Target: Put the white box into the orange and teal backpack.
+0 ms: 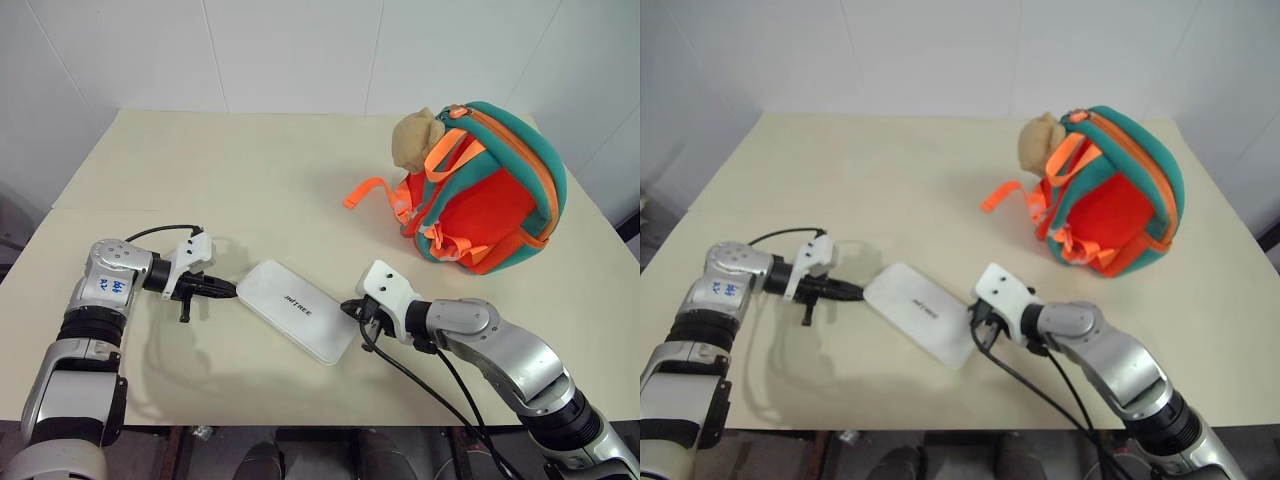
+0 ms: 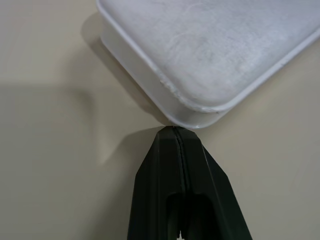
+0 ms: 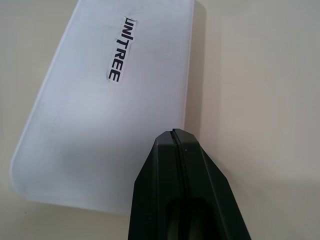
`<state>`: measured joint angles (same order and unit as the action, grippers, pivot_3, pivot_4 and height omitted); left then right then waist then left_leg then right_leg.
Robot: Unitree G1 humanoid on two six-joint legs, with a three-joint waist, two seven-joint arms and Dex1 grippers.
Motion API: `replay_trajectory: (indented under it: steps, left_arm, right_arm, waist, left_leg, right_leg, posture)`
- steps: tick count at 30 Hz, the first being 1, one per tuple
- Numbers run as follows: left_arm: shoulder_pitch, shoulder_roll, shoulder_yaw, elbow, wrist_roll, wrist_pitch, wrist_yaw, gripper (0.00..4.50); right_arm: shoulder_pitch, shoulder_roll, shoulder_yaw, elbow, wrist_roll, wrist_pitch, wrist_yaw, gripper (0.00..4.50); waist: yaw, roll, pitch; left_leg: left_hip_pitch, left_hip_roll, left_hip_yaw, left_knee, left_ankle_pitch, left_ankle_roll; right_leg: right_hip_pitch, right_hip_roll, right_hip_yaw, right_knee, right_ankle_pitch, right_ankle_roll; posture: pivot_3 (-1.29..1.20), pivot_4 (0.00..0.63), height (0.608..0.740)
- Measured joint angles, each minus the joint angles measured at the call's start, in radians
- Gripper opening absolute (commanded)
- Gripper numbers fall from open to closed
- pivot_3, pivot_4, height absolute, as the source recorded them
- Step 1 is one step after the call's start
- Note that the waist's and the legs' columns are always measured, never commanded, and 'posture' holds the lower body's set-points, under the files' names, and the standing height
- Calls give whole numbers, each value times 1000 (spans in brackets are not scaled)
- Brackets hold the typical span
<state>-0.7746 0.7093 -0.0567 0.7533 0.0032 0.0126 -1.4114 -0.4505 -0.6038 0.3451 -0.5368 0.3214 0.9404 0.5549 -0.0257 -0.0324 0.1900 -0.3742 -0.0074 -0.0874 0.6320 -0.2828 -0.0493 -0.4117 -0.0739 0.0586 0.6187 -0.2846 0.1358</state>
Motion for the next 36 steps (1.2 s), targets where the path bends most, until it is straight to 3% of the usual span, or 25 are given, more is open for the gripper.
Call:
replay_trajectory:
  steps: [9, 22, 36]
  left_arm:
    - [-65, -35, 97, 135, -89, -55, 102, 0]
    - [-117, -82, 86, 277, -97, -100, 51, 0]
    - [-155, -80, 64, 314, -71, -113, 24, 0]
  right_arm:
    - [51, -35, -32, -38, -2, 5, 4, 120]
    - [153, -67, -40, -150, 21, 134, -4, 120]
    - [112, -4, 17, -120, 16, 179, -24, 120]
  waist:
    - [0, 0, 0]
    - [0, 0, 0]
    - [-2, 0, 0]
  left_leg:
    - [0, 0, 0, 0, 0, 0]
    - [0, 0, 0, 0, 0, 0]
    - [0, 0, 0, 0, 0, 0]
  right_leg:
    - [0, 0, 0, 0, 0, 0]
    - [0, 0, 0, 0, 0, 0]
    - [0, 0, 0, 0, 0, 0]
  posture:
    - [0, 150, 740]
    - [0, 150, 740]
    - [0, 150, 740]
